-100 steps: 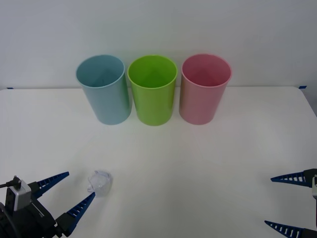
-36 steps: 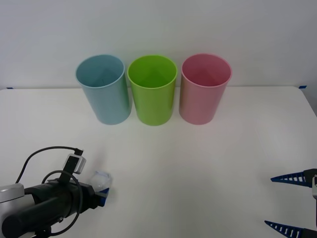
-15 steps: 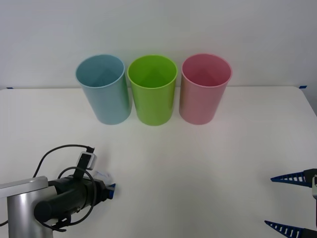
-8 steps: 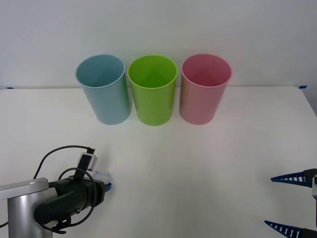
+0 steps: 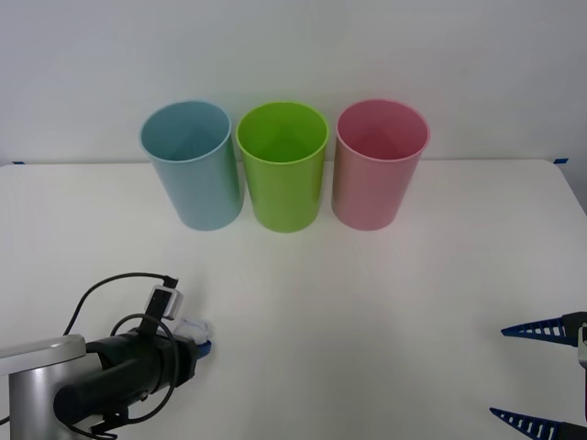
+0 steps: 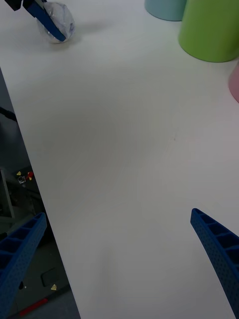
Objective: Put cans in the blue bin and PET bottles in the pink bin and trash in the green bin.
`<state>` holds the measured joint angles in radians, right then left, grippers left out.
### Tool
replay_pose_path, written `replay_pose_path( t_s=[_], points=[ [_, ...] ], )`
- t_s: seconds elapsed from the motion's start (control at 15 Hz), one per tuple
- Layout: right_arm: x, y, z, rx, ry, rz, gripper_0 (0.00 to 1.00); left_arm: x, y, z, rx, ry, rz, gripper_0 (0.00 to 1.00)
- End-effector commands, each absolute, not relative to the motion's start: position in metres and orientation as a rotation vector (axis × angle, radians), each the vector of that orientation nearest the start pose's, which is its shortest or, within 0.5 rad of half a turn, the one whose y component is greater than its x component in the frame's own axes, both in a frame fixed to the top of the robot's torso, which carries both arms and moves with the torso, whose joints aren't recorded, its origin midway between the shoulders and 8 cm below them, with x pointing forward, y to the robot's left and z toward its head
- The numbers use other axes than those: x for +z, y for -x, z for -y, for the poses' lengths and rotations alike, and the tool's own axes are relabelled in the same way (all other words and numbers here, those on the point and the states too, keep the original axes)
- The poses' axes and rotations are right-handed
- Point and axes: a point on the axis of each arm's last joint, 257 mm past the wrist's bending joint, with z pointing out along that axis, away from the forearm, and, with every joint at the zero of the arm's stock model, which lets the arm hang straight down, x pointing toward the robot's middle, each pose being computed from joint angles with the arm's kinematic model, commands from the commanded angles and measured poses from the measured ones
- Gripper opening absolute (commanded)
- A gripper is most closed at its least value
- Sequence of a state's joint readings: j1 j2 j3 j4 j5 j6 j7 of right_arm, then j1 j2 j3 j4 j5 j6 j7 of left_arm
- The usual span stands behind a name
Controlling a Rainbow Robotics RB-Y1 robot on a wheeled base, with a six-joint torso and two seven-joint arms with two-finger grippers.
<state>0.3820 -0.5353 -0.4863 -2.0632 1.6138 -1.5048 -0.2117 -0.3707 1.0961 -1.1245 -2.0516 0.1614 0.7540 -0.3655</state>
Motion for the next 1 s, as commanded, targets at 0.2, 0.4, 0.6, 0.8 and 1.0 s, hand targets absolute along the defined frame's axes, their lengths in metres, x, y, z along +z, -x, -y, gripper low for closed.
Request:
replay_pose_path(
  t_s=[0.2, 0.4, 0.6, 0.8, 1.0],
  points=[
    [-0.243, -0.277, 0.279, 0.401, 1.306, -1.846, 1.0, -0.351, -0.368, -0.172, -0.33, -0.444, -2.385, 0.0],
    [-0.243, -0.277, 0.279, 0.401, 1.306, -1.846, 1.0, -0.344, -0.368, -0.171, -0.362, -0.508, -2.329, 0.0],
    [-0.243, -0.277, 0.279, 0.401, 1.306, -1.846, 1.0, -0.331, -0.367, -0.166, -0.425, -0.566, -2.243, 0.0],
    [-0.243, -0.277, 0.279, 0.401, 1.306, -1.846, 1.0, -0.309, -0.368, -0.158, -0.496, -0.601, -2.104, 0.0],
    [-0.243, -0.277, 0.279, 0.401, 1.306, -1.846, 1.0, -0.297, -0.366, -0.163, -0.518, -0.613, -2.024, 0.0]
  ],
)
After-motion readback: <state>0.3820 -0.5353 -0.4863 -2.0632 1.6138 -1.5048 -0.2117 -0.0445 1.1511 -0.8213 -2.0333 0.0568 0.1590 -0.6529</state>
